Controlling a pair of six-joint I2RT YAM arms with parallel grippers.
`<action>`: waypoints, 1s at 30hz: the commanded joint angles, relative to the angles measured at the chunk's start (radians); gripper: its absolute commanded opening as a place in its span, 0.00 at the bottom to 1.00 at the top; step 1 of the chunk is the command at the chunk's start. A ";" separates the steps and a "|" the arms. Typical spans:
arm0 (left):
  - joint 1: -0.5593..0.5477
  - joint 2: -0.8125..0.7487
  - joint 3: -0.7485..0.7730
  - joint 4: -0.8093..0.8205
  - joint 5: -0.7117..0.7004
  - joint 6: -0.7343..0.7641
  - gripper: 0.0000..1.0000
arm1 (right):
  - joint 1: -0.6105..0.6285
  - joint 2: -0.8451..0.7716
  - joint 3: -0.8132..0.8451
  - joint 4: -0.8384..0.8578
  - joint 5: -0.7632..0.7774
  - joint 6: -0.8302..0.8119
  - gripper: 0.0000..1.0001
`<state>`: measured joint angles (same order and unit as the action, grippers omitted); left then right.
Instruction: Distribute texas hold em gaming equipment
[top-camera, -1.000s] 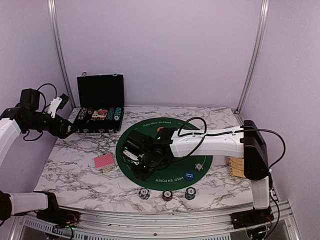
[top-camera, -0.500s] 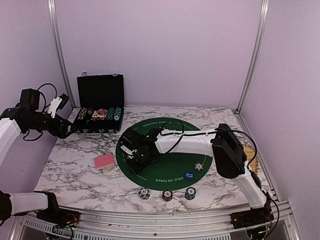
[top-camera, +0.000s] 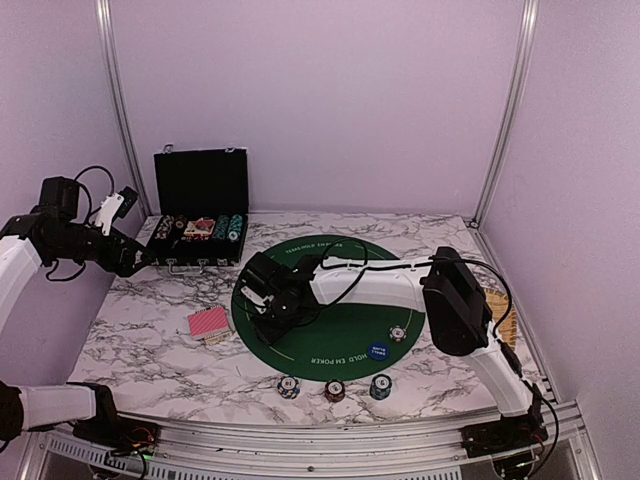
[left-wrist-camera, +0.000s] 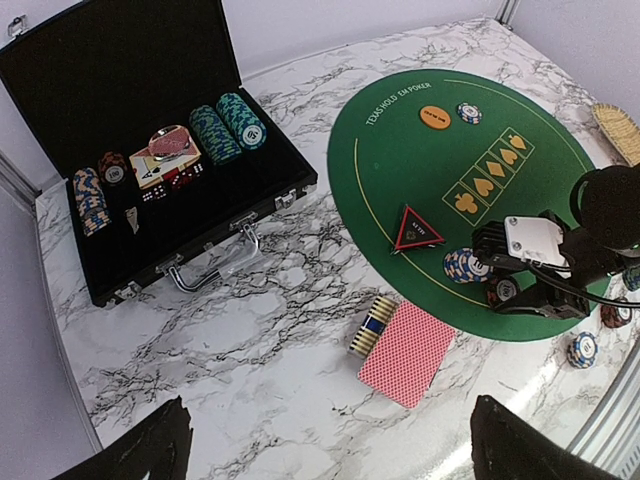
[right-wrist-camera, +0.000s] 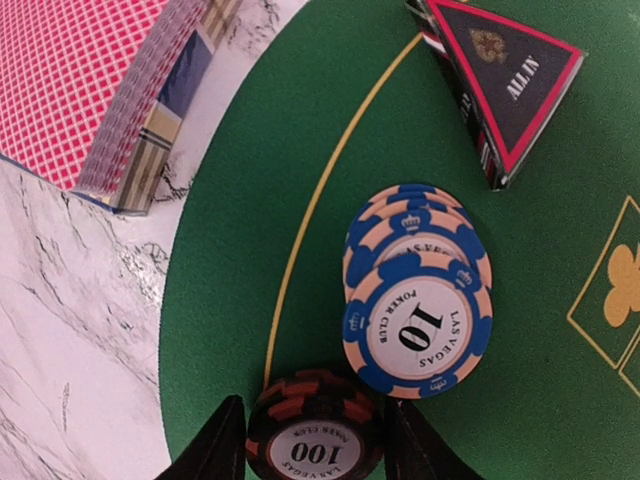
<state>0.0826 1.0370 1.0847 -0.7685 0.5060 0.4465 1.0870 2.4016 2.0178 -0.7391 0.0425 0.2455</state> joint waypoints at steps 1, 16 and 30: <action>0.004 -0.011 0.029 -0.018 0.017 0.011 0.99 | -0.004 -0.011 -0.007 0.028 -0.003 0.014 0.51; 0.003 -0.017 0.024 -0.018 0.013 0.013 0.99 | -0.004 -0.130 -0.047 0.020 0.042 0.010 0.56; 0.004 -0.018 0.024 -0.018 0.022 0.015 0.99 | 0.028 -0.489 -0.437 -0.051 0.008 -0.003 0.79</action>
<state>0.0826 1.0367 1.0847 -0.7685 0.5060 0.4541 1.0904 2.0026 1.6787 -0.7391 0.0517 0.2531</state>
